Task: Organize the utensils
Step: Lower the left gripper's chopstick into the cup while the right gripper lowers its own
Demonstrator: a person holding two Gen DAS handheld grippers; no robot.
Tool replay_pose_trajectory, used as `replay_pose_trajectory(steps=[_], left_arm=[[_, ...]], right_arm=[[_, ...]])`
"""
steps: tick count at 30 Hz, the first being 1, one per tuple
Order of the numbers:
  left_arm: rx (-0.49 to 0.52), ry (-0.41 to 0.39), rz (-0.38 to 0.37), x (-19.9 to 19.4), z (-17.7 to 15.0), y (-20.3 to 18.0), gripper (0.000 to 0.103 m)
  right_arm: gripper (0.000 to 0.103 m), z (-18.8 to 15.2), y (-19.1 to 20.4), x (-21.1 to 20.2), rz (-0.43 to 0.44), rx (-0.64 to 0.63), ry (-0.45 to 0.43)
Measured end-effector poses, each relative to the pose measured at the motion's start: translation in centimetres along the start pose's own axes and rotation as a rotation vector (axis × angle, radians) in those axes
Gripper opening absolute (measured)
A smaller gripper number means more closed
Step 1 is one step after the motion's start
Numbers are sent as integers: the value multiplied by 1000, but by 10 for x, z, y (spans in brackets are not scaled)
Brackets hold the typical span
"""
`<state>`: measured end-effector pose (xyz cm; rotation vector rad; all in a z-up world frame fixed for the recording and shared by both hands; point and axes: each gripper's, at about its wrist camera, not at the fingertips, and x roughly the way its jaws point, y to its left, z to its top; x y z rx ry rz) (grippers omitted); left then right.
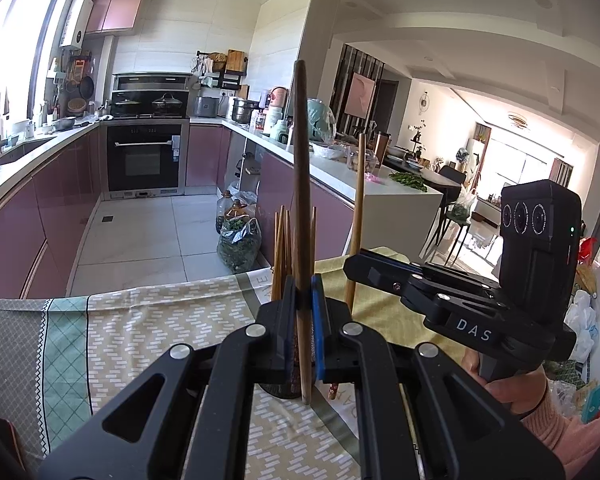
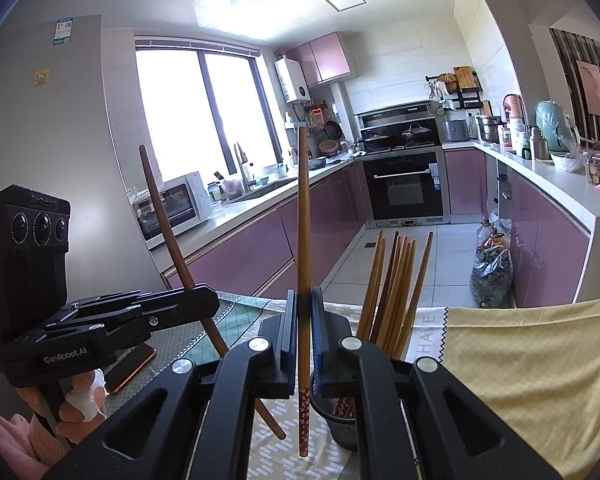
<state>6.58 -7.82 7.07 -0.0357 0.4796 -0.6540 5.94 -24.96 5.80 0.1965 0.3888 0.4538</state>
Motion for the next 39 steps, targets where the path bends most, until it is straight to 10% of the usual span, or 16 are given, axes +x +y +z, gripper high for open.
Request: replay_pose_trajectory(steps=[39], left_arm=[[13,-51,18,2,11,-7,8]], right_arm=[[6,13,3,-1,-23,-7,-44]])
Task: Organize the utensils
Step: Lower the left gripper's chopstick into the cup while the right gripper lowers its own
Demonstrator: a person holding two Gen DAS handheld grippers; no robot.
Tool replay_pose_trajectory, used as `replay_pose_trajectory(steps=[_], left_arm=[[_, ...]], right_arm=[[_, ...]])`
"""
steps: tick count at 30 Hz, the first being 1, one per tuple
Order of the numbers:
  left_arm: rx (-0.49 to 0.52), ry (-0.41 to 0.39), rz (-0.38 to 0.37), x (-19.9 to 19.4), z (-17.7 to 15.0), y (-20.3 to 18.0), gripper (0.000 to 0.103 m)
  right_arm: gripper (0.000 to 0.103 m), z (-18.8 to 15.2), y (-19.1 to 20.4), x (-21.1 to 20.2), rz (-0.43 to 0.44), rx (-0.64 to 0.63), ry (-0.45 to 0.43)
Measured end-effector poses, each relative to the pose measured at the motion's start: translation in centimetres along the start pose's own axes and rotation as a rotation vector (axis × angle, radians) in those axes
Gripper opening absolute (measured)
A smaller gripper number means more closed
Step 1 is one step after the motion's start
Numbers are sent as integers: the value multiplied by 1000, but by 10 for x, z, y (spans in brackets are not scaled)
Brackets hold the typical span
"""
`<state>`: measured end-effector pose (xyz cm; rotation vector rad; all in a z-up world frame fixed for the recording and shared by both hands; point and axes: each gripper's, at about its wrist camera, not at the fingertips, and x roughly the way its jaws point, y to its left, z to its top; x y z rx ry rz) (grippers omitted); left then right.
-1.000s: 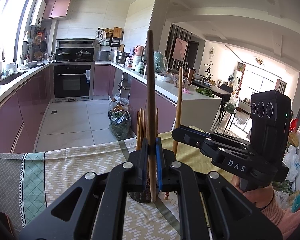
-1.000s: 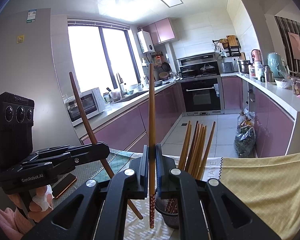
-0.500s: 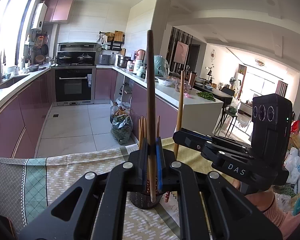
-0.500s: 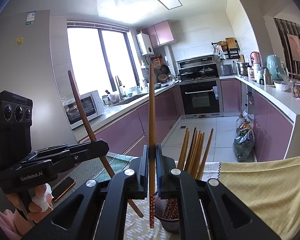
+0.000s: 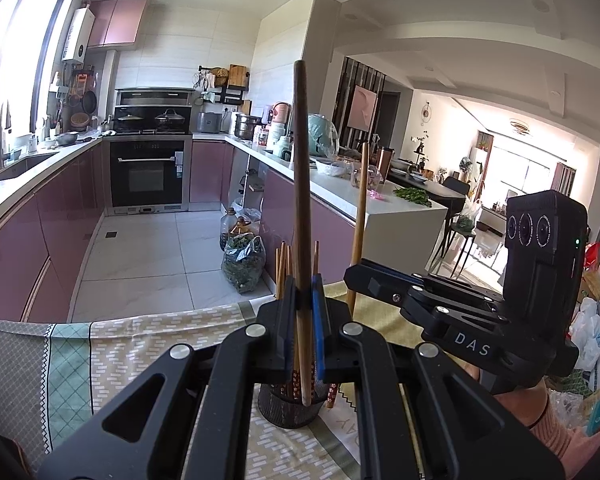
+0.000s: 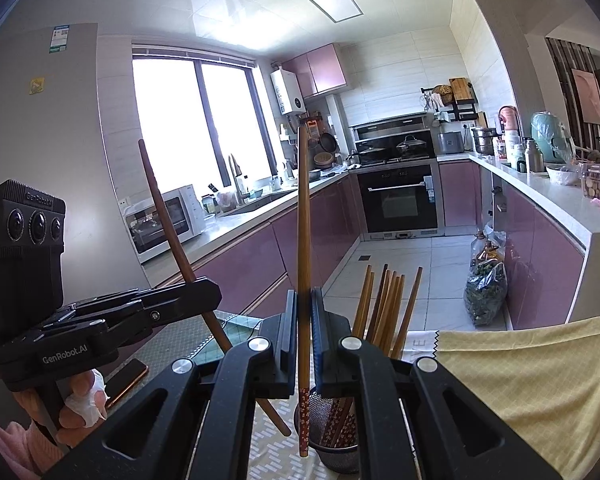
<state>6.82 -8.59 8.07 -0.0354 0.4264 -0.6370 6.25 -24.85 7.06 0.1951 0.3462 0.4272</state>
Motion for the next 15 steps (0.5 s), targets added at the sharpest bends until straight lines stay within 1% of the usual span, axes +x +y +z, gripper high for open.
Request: replay_pose_trajectory(steps=[15], left_arm=[[-1,9,7,6,2,2,8]], right_arm=[[6,0,0,-1,-4,7,-1]])
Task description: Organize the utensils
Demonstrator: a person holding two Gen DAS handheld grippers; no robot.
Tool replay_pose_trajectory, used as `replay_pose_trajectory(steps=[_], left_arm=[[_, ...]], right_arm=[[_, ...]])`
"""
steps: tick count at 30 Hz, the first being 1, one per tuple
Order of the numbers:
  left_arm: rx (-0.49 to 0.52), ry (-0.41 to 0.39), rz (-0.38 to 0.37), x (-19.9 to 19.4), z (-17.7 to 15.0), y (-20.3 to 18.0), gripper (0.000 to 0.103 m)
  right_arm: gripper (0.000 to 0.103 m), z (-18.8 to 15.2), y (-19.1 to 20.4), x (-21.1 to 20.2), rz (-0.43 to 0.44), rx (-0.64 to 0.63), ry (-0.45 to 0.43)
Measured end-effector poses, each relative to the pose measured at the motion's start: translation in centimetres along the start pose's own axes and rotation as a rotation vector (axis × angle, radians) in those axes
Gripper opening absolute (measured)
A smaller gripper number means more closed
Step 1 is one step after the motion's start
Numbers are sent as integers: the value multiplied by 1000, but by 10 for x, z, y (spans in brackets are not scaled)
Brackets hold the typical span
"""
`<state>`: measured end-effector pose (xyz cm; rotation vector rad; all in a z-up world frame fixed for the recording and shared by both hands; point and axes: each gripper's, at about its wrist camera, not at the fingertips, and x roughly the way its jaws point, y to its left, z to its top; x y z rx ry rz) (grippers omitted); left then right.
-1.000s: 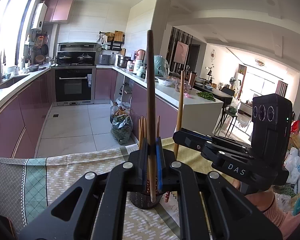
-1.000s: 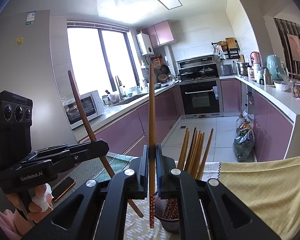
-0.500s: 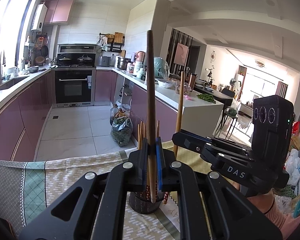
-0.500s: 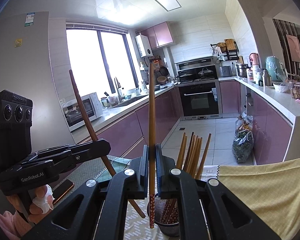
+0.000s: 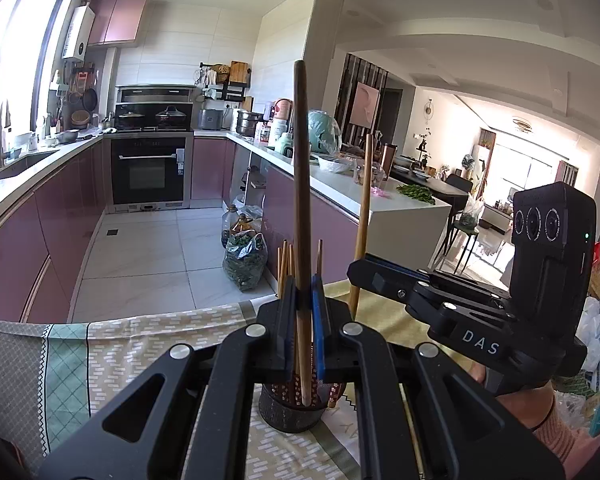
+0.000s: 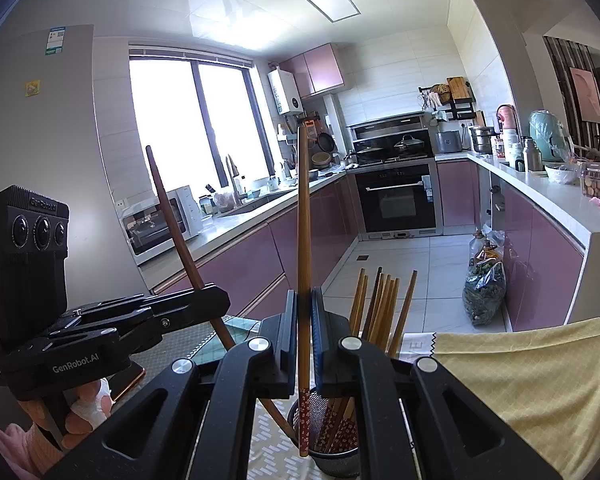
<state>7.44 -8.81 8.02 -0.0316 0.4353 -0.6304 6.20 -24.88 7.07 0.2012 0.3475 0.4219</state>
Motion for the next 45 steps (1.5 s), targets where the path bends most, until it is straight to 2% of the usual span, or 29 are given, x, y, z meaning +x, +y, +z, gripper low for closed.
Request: replay_pose_trajectory(steps=[45], left_arm=[[-7,27,24,14,3,-11,8]], right_arm=[[6,-4,-10,28,-45,33,30]])
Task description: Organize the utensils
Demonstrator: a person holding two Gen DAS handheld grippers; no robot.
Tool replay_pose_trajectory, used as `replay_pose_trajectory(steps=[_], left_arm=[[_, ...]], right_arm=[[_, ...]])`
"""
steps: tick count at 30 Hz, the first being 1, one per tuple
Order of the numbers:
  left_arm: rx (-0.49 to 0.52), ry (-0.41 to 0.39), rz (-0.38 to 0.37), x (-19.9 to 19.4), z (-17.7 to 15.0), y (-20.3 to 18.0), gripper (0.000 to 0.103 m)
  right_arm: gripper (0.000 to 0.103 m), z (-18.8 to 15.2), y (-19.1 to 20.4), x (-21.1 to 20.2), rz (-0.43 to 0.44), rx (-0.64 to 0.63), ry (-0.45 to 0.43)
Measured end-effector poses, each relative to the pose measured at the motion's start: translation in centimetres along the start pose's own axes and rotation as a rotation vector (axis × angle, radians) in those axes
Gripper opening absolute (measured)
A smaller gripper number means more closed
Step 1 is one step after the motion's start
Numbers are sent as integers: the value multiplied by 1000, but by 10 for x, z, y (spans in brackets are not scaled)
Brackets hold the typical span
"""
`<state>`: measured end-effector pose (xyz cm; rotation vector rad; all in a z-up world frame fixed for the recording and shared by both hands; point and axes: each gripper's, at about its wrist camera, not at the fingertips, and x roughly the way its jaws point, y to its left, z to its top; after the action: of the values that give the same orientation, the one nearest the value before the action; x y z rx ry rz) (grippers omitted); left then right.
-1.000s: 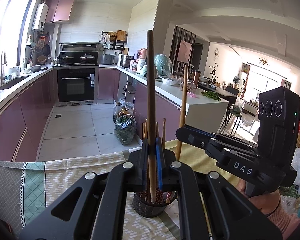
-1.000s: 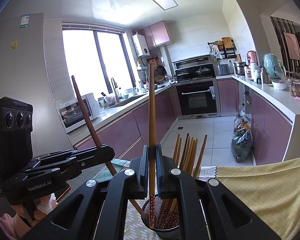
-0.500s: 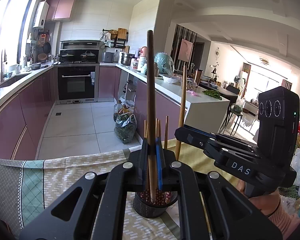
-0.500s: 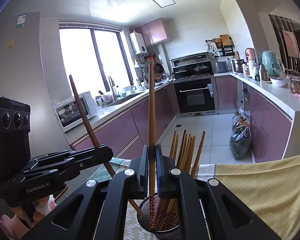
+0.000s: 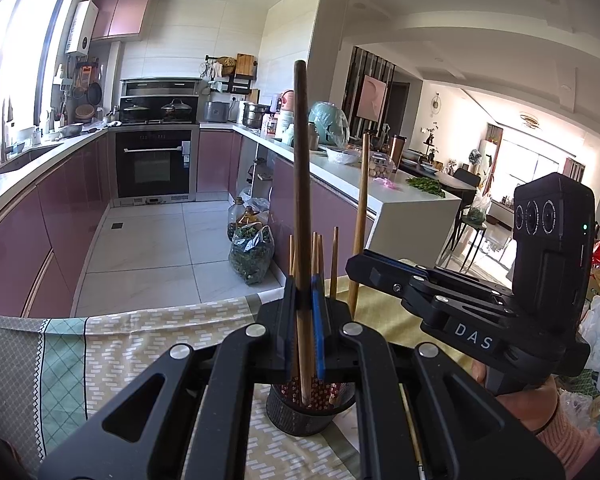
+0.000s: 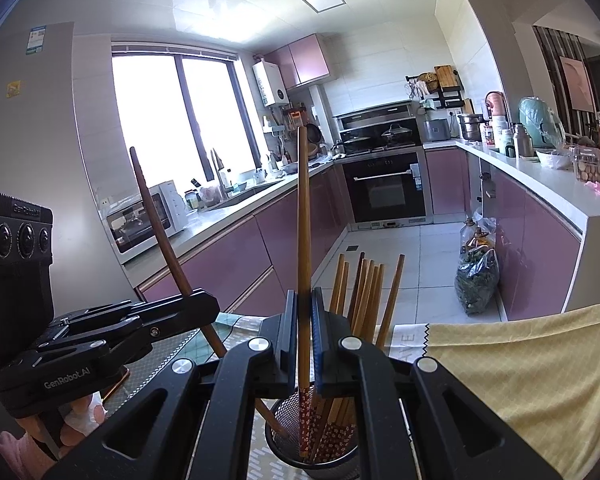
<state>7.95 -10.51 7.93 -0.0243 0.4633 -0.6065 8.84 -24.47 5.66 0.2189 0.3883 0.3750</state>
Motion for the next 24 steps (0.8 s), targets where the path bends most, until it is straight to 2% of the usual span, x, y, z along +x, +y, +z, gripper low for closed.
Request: replay_pose_trajectory(steps=[24], left_arm=[[-3,22,2,2,-5,5,8]], right_arm=[[6,-8,-4,4,-5,11,13]])
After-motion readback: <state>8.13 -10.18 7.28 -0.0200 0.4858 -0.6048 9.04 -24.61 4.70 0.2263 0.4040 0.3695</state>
